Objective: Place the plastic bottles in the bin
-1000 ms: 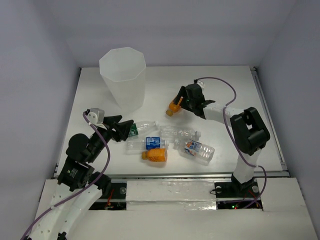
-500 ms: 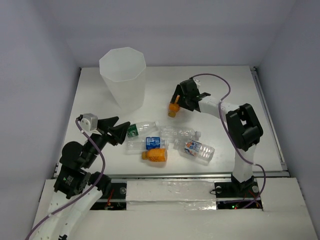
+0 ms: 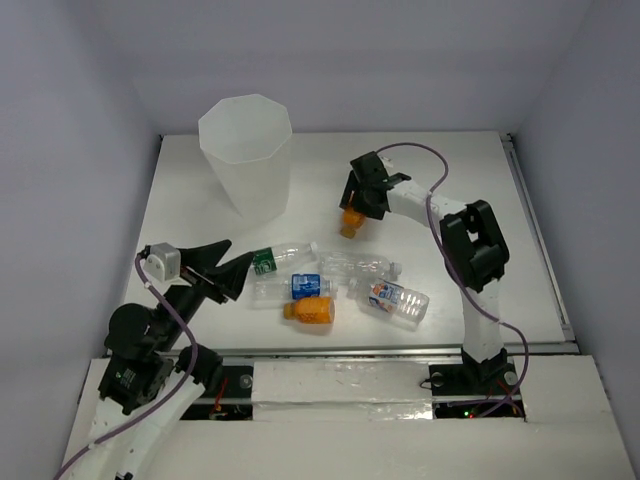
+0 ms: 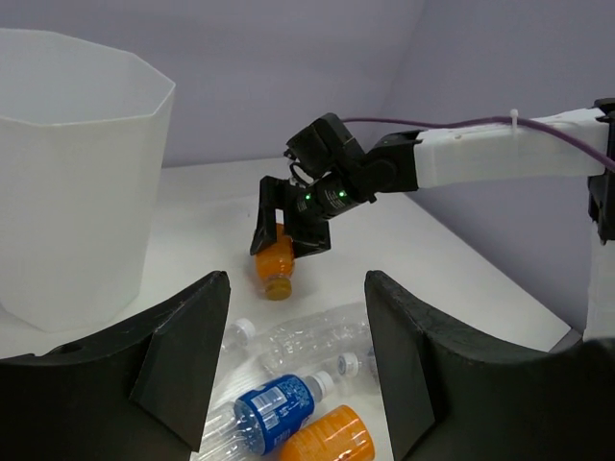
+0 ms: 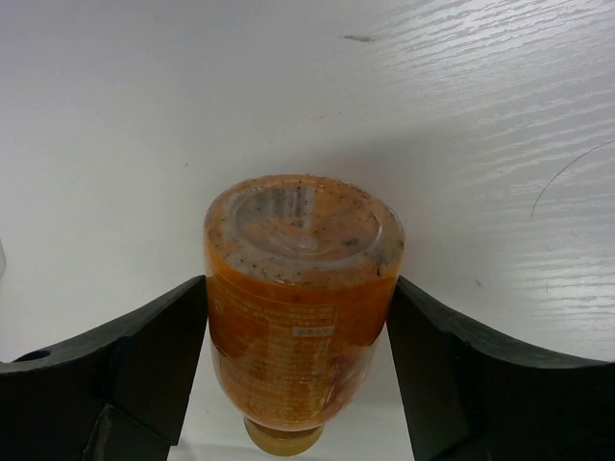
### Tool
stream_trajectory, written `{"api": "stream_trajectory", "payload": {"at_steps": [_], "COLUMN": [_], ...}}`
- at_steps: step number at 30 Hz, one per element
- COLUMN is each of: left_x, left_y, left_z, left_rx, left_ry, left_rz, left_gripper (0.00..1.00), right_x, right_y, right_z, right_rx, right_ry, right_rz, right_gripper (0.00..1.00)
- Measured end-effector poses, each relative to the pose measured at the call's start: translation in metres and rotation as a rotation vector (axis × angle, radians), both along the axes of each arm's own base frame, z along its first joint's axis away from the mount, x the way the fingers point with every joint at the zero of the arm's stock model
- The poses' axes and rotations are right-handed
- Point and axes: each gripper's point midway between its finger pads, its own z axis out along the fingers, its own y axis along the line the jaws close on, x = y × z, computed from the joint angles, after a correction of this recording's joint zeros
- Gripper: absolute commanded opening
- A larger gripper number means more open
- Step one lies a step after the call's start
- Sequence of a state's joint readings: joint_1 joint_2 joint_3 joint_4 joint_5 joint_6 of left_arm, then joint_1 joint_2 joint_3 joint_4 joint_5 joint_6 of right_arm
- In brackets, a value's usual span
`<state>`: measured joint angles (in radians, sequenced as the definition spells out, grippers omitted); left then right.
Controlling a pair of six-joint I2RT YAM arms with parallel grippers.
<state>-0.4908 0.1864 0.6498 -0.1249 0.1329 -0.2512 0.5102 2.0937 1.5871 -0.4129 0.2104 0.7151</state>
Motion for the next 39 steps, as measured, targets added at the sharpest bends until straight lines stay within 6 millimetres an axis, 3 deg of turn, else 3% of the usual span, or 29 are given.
{"api": "stream_trajectory", "payload": {"at_steps": [5,10,12,15,19,23,28,31,33,35,39], "left_x": [-0.008,-0.009,-0.009,-0.009,-0.005,0.007,0.023,0.030,0.035,0.040,0.051], "left_y": [0.002,0.002,0.001,0.002,0.005,0.016,0.033,0.036,0.035,0.032,0.025], "left_z": [0.006,0.005,0.004,0.001,-0.001,-0.008,-0.018,-0.026,-0.032,-0.039,-0.056], "left_rx": [-0.017,-0.016,-0.014,-0.012,-0.012,-0.019,-0.032,-0.024,-0.012,0.009,0.056], "left_ry": [-0.022,-0.018,-0.012,-0.003,0.012,0.056,0.127,0.165,0.192,0.224,0.288], "left_rz": [-0.005,-0.012,-0.012,-0.009,0.020,0.105,0.236,0.278,0.290,0.295,0.298], "left_gripper": [0.55,0.55,0.55,0.55,0.55,0.55,0.55,0.55,0.56,0.56,0.57], "right_x": [-0.002,-0.003,0.002,0.014,0.029,0.035,0.006,-0.010,-0.014,-0.012,0.010], "right_y": [0.000,-0.003,-0.004,-0.001,0.009,0.036,0.091,0.121,0.137,0.154,0.179], "right_z": [-0.002,0.006,0.021,0.062,0.156,0.284,0.418,0.467,0.480,0.478,0.433], "right_rx": [-0.007,0.013,0.026,0.066,0.164,0.297,0.440,0.491,0.508,0.509,0.450], "right_ry": [0.017,-0.028,-0.072,-0.178,-0.377,-0.634,-0.902,-1.013,-1.053,-1.074,-1.032], "right_rz": [0.000,-0.026,-0.036,-0.041,-0.022,0.042,0.171,0.231,0.259,0.281,0.301], "right_gripper": [0.62,0.62,0.62,0.62,0.62,0.62,0.62,0.63,0.63,0.63,0.63]}}
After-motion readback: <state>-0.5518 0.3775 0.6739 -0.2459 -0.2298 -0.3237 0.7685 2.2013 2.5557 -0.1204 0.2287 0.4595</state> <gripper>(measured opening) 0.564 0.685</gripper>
